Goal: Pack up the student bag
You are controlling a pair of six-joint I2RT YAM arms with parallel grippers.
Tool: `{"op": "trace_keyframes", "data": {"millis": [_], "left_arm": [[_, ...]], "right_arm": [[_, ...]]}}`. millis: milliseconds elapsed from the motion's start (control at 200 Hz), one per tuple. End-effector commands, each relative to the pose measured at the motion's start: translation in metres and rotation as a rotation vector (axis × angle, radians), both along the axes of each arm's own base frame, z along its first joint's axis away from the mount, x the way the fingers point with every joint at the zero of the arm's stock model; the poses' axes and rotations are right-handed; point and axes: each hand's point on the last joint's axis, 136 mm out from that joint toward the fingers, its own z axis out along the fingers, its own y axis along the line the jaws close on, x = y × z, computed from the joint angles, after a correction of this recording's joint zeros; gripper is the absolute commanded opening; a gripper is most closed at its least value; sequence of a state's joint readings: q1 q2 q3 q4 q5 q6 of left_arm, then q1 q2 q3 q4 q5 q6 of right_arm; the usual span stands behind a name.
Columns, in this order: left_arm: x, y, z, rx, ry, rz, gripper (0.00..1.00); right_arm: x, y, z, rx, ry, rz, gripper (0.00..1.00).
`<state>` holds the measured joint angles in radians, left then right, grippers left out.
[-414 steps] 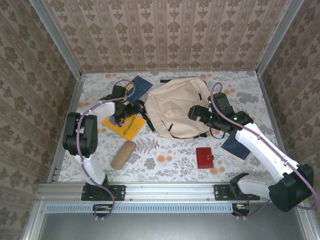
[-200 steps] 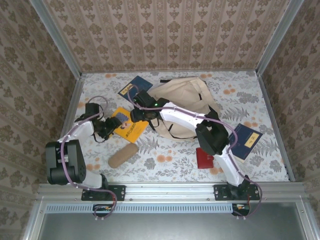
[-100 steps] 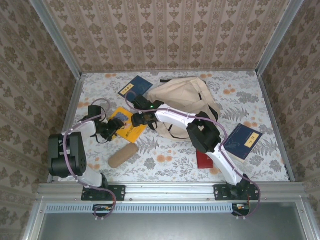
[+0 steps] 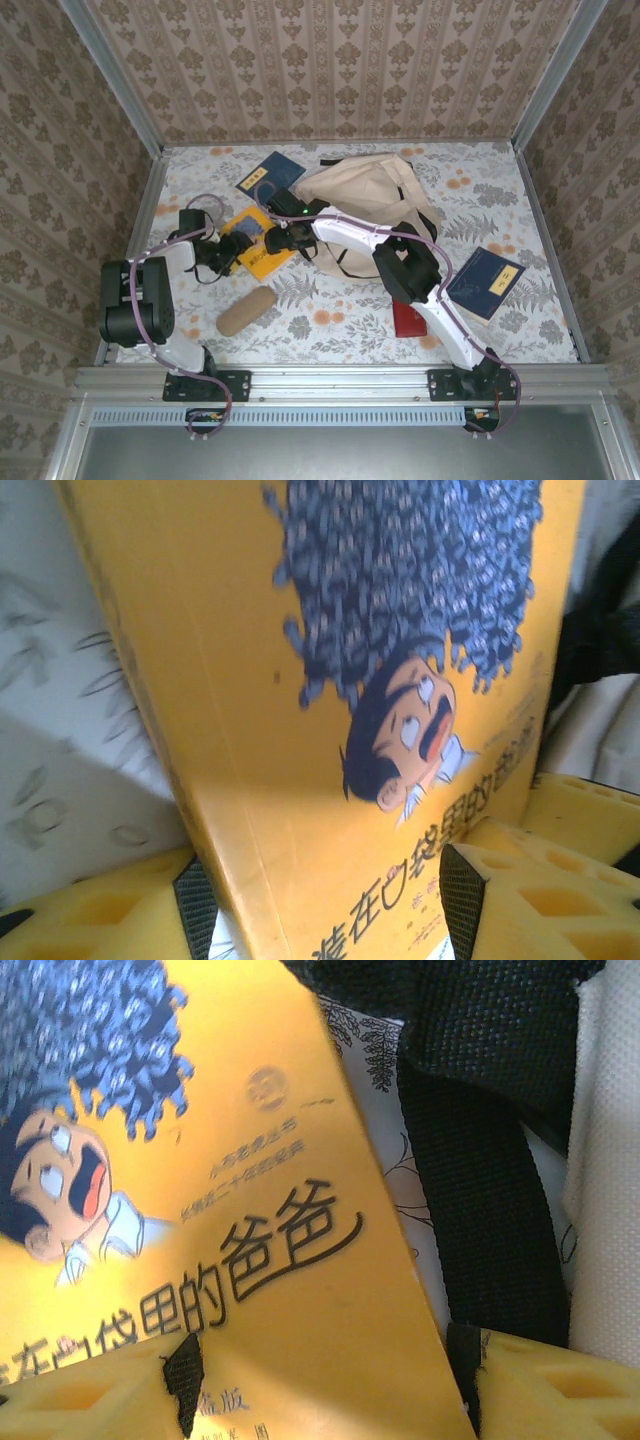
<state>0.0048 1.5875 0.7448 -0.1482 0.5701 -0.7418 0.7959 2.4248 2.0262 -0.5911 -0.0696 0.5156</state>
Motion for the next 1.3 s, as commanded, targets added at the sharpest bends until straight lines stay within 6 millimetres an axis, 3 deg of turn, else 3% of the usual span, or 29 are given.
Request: {"op": "trace_keyframes", "data": {"millis": [0,135,255,340,500,560,715,720,805,900,1065,1290], "left_arm": [[0.013,-0.035,0.037,-0.154,-0.154,-0.115,0.61],[0.013,-0.042,0.043,-0.198,-0.168,-0.131,0.58],[0.013,-0.037,0.038,-0.169,-0.151,-0.111,0.5],[0.013,-0.033,0.035,-0.141,-0.143,-0.095,0.38],[0.013,-0.019,0.044,-0.047,-0.161,-0.053,0.08],[0.011,-0.012,0.052,0.001,-0.168,-0.035,0.06],[0.001,0.013,0.087,0.137,-0.221,0.036,0.0],[0.0,0.013,0.089,0.142,-0.223,0.038,0.0],[-0.008,0.017,0.113,0.193,-0.265,0.046,0.0],[-0.012,0.011,0.15,0.191,-0.358,0.041,0.0],[-0.008,-0.019,0.207,0.074,-0.498,0.022,0.0],[0.011,-0.081,0.266,-0.159,-0.649,0.013,0.0]], "right_arm": [[-0.04,-0.003,-0.045,-0.019,0.203,0.01,0.7],[-0.04,-0.002,-0.044,-0.011,0.209,0.004,0.7],[-0.038,-0.003,-0.04,-0.013,0.2,-0.003,0.69],[-0.037,-0.004,-0.034,-0.011,0.19,-0.009,0.69],[-0.027,-0.009,0.006,0.052,0.158,-0.055,0.69],[-0.023,-0.011,0.033,0.106,0.132,-0.068,0.7],[-0.023,-0.019,0.112,0.323,0.053,-0.101,0.78],[-0.025,-0.022,0.107,0.319,0.062,-0.108,0.78],[-0.031,-0.033,0.145,0.488,0.032,-0.15,0.87],[-0.041,-0.048,0.165,0.617,0.04,-0.194,0.92],[-0.056,-0.062,0.188,0.787,0.081,-0.266,0.98],[-0.056,-0.067,0.221,1.043,0.143,-0.368,1.0]]}}
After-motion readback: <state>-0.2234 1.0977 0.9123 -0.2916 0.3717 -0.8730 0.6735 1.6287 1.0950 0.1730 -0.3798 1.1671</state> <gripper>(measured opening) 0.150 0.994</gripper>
